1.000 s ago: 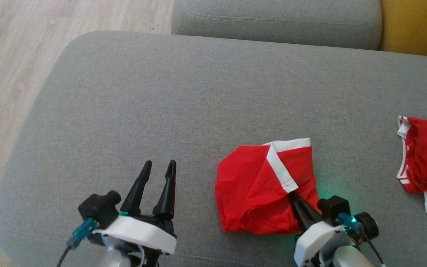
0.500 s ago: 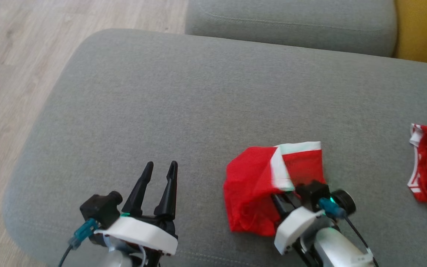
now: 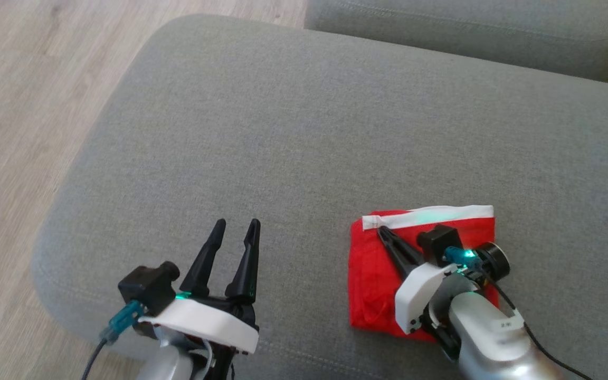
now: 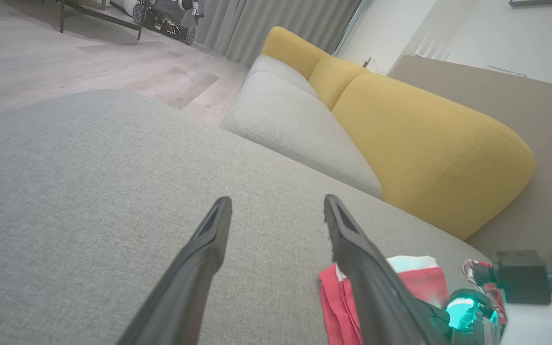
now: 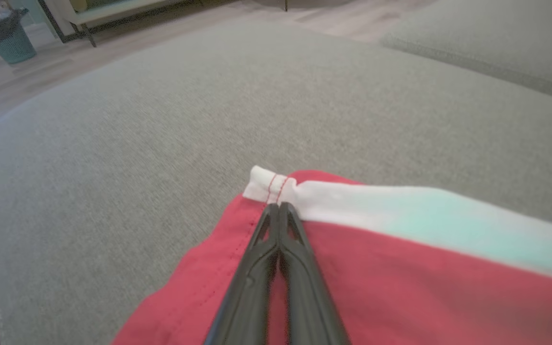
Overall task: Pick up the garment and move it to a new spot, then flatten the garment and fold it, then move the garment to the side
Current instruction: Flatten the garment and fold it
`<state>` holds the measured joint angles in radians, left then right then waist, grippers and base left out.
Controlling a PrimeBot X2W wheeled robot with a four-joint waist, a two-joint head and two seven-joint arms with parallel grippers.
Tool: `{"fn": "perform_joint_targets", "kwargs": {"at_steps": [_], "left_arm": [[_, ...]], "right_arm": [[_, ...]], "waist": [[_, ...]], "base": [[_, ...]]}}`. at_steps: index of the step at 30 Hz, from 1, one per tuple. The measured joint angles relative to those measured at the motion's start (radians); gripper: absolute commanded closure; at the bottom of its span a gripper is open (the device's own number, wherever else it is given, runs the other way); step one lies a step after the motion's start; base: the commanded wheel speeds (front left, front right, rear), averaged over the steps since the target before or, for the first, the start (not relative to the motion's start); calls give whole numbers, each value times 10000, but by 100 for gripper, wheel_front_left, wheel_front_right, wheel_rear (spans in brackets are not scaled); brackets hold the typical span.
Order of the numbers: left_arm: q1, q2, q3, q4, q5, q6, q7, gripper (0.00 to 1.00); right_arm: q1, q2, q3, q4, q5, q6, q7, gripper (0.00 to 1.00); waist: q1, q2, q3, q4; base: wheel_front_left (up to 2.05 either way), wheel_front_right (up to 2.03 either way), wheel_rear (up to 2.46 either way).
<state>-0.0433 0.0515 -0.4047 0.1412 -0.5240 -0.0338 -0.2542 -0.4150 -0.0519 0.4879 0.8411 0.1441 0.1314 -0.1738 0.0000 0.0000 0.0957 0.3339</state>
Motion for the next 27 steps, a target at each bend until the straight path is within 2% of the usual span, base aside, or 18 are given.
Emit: {"fn": "perform_joint_targets", "kwargs": {"at_steps": [7,10,14,17,21,27], "left_arm": [[-28,0,38,-50,-102,73,0,0],[-28,-2,130,-50,-98,71,2,0],[-28,-2,297,-59,-96,73,2,0],[-27,-2,357,-86,-71,75,2,0],[-21,-2,552,-148,-50,90,2,0],[33,-2,667,-215,40,165,0,0]], "right_arm": [[-334,12,-105,650,382,2,-35,100],[-446,-2,-63,614,1024,2,-307,100],[-445,-15,-121,418,1202,2,-506,100],[-437,-17,-462,69,1137,2,-660,100],[-254,-67,-1430,-738,562,0,-742,100],[1283,-244,-2947,-2583,-366,2,-744,100]], "waist": [[0,0,144,-56],[0,0,105,-377],[0,0,16,-683],[0,0,-115,-1032],[0,0,-330,-1517],[0,0,-703,-2173]], "base": [[0,0,0],[0,0,0],[0,0,0],[0,0,0],[0,0,0],[0,0,0]]}}
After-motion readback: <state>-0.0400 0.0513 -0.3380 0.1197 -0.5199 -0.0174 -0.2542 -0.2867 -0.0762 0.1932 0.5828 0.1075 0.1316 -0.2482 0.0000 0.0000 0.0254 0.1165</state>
